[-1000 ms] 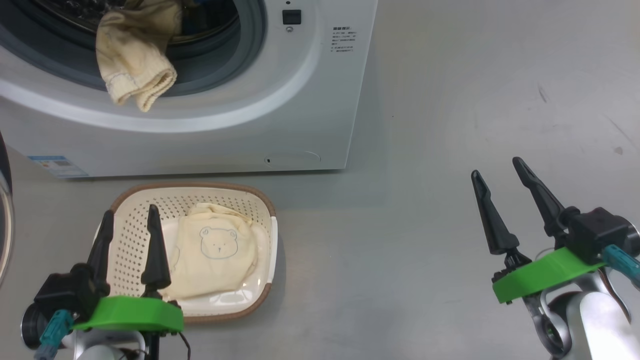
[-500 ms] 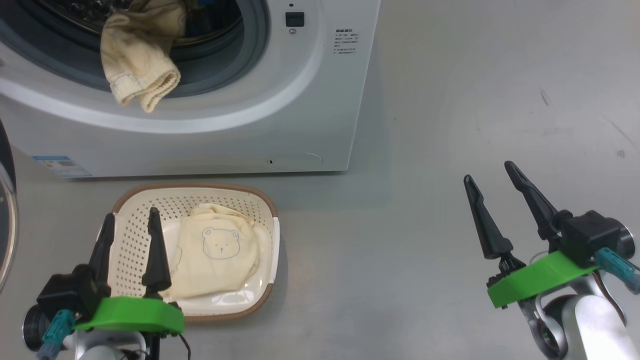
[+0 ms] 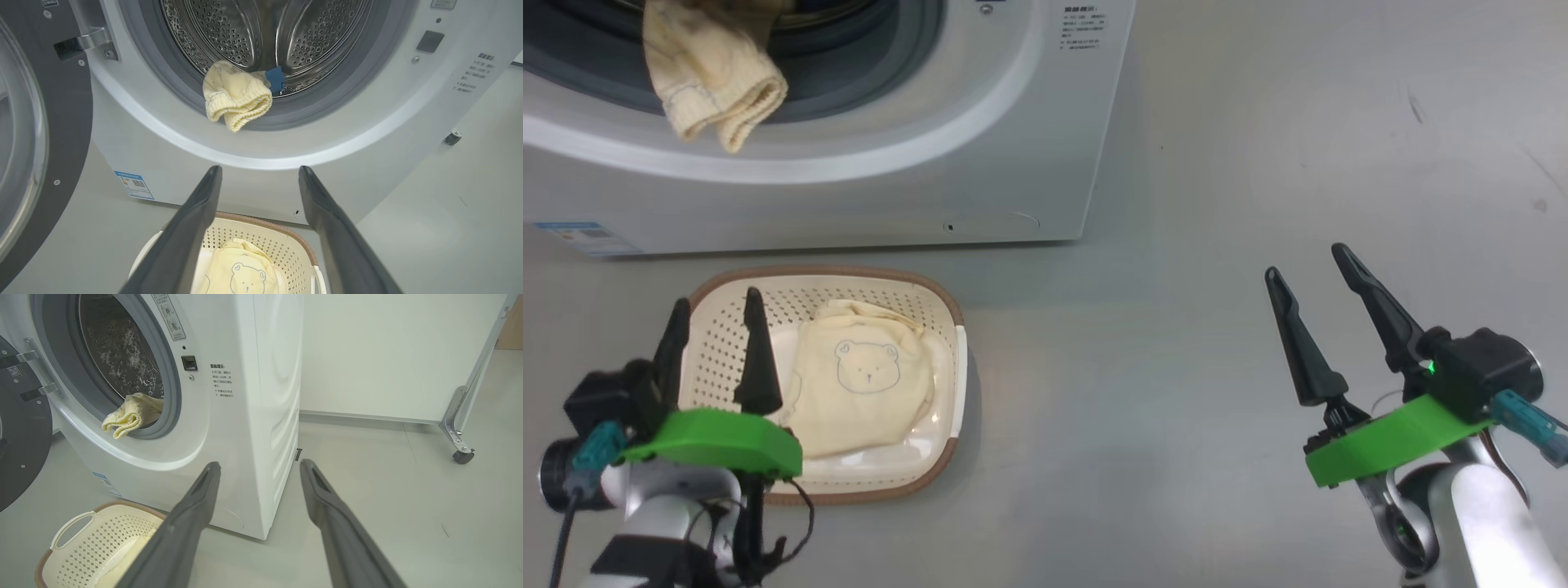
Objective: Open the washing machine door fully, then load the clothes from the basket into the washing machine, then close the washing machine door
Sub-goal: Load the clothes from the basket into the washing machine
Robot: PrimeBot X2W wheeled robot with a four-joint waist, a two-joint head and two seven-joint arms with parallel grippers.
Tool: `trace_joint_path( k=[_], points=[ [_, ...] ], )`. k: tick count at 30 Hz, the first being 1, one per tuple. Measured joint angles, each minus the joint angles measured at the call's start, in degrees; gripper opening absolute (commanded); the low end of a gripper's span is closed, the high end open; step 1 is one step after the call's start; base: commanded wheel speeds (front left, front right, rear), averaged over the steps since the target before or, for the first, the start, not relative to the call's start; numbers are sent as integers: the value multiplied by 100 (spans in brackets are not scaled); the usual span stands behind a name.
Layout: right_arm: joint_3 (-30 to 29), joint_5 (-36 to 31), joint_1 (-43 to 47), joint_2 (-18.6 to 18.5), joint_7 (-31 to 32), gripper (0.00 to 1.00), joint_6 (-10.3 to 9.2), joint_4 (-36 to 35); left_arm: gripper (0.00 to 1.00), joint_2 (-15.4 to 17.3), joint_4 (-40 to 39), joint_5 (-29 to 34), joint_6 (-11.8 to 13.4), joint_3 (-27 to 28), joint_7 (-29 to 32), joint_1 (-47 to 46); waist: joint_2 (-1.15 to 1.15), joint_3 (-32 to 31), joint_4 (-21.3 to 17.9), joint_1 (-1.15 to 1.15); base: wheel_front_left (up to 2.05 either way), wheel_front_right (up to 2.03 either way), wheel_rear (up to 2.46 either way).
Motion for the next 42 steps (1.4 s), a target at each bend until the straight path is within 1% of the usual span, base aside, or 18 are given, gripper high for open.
trace_joint_path(
  k=[4,10,11,15,21,27,32,33,38,42],
  points=[
    [94,82,-214,0,-75,100,0,56,100,148,323,-53,-18,1,309,-491,0,218,-106,0,0,0,0],
    [140,288,-423,0,-253,100,0,190,100,617,714,112,-33,4,789,-1441,0,608,-336,1,0,0,0],
    [140,288,-423,0,-253,100,0,190,100,617,714,112,-33,4,789,-1441,0,608,-336,1,0,0,0],
    [205,426,-569,-1,-375,100,0,333,100,868,902,203,-57,8,1138,-2105,0,865,-511,1,0,0,0],
    [331,591,-812,-1,-535,100,0,521,100,1132,1306,243,-285,-23,1756,-2988,0,1215,-756,1,0,0,0],
    [472,725,-1057,-1,-615,100,0,665,100,1292,1700,268,-561,-99,2341,-3831,0,1501,-960,1,0,0,0],
    [572,821,-1206,0,-627,100,0,733,100,1455,2046,99,-809,-116,3023,-4321,0,1693,-1119,0,0,0,0],
    [581,888,-1240,-1,-628,100,0,775,100,1544,2141,94,-855,-134,3229,-4473,0,1759,-1180,0,0,0,0],
    [597,1028,-1261,-1,-656,100,0,768,100,1697,2323,93,-855,-167,3765,-4818,0,1881,-1294,0,0,0,0],
    [617,1081,-1263,-1,-668,100,0,736,100,1740,2460,34,-846,-205,4299,-4975,0,1943,-1353,0,0,0,0]
  ],
)
